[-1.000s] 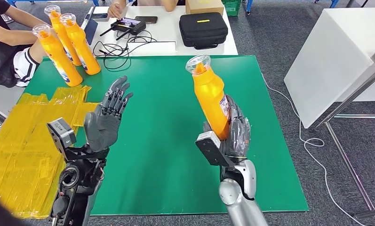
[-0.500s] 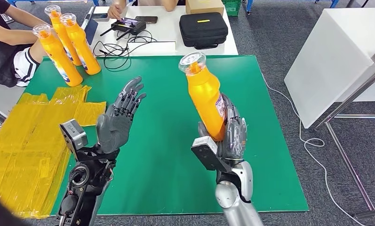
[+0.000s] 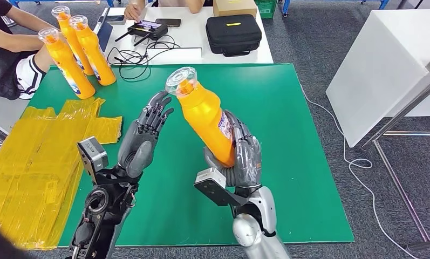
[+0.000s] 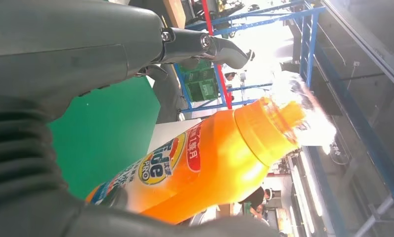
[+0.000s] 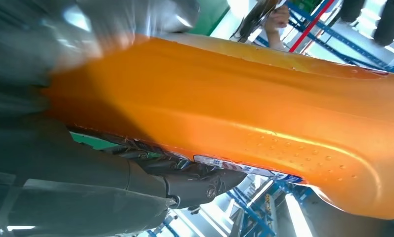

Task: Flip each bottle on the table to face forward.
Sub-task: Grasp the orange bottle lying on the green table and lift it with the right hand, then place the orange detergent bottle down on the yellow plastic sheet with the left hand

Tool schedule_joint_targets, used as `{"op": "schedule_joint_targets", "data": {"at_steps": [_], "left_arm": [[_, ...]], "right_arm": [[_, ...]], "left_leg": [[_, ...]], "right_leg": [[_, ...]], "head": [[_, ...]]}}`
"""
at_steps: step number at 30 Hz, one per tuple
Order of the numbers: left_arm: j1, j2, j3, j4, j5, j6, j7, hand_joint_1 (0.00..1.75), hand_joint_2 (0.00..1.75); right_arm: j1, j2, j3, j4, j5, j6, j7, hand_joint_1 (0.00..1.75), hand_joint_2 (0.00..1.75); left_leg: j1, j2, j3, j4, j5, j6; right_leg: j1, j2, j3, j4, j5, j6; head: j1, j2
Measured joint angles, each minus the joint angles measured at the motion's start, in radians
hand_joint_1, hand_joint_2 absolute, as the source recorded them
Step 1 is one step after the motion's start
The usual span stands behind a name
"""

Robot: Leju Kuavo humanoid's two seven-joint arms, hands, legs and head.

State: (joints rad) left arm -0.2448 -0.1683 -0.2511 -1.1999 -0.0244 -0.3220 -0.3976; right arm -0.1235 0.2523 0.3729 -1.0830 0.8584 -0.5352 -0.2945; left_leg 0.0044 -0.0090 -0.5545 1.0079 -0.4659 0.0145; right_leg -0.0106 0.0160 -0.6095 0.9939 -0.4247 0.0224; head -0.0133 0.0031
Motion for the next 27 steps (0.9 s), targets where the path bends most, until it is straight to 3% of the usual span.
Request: {"op": "schedule_joint_targets", "data": {"at_steps": [16, 27], "left_arm": [[-0.027, -0.001, -0.001, 0.05, 0.016, 0.009, -0.008, 0.0, 1.75], [-0.05, 0.0, 0.001, 0.103, 0.05, 0.001, -0.019, 0.0, 1.75]], "right_arm": [[-0.022, 0.002, 0.066, 0.028, 0.005, 0.03, -0.001, 1.75, 1.75], [-0.043, 0.02, 0.145, 0.129, 0.04, 0.032, -0.016, 1.75, 1.75]], "left_leg": [[0.0, 0.0, 0.0, 0.0, 0.0, 0.0], [0.0, 0.0, 0.0, 0.0, 0.0, 0.0]], "right_leg": [[0.0, 0.0, 0.0, 0.0, 0.0, 0.0], [0.0, 0.0, 0.0, 0.0, 0.0, 0.0]], "head": [[0.0, 0.0], [0.0, 0.0]]}}
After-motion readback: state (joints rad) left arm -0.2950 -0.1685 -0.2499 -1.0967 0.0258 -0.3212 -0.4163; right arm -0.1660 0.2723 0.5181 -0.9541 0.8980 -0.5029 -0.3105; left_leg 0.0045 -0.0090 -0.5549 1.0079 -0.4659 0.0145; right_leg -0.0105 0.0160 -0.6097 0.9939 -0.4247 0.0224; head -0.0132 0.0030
